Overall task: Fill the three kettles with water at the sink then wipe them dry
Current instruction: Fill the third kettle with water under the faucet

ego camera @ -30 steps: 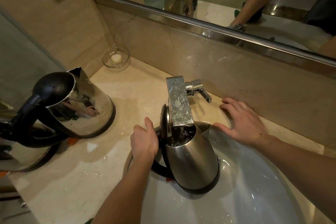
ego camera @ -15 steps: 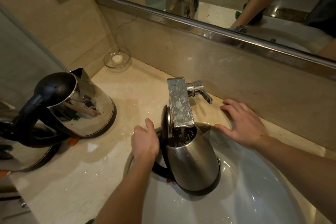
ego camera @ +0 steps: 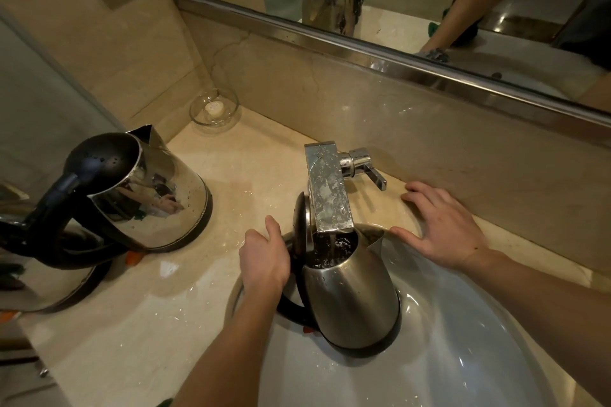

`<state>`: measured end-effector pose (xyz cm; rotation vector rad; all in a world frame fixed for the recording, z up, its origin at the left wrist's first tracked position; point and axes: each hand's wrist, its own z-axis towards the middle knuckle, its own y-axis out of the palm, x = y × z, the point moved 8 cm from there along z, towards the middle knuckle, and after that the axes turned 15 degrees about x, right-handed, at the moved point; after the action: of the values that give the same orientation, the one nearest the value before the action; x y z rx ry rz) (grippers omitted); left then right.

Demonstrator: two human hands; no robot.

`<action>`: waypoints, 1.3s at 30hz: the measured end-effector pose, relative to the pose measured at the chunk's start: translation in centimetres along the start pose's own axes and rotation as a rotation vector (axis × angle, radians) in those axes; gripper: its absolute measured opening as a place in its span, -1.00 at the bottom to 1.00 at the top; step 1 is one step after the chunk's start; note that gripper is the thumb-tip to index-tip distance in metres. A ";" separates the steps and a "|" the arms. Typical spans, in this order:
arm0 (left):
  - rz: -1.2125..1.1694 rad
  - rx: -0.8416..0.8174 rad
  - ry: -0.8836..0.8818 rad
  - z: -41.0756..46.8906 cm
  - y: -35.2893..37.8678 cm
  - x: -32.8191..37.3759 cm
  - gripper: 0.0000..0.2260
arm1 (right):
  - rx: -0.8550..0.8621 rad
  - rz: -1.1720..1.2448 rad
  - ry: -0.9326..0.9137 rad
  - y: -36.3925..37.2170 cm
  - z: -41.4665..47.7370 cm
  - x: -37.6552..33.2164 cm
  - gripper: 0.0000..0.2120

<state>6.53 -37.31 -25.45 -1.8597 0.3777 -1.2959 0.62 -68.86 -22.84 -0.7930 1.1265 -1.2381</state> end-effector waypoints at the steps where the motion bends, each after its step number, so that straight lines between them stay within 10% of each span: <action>1: -0.002 -0.001 0.002 0.0 0.0 0.0 -0.46 | -0.002 -0.002 0.000 0.0 0.0 0.0 -0.26; 39: -0.019 -0.005 -0.006 -0.4 -0.3 0.3 -0.48 | -0.006 -0.003 0.001 -0.1 0.0 0.0 -0.23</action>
<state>6.27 -37.43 -24.98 -1.8750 0.3606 -1.3029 0.61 -68.85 -22.75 -0.7985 1.1311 -1.2382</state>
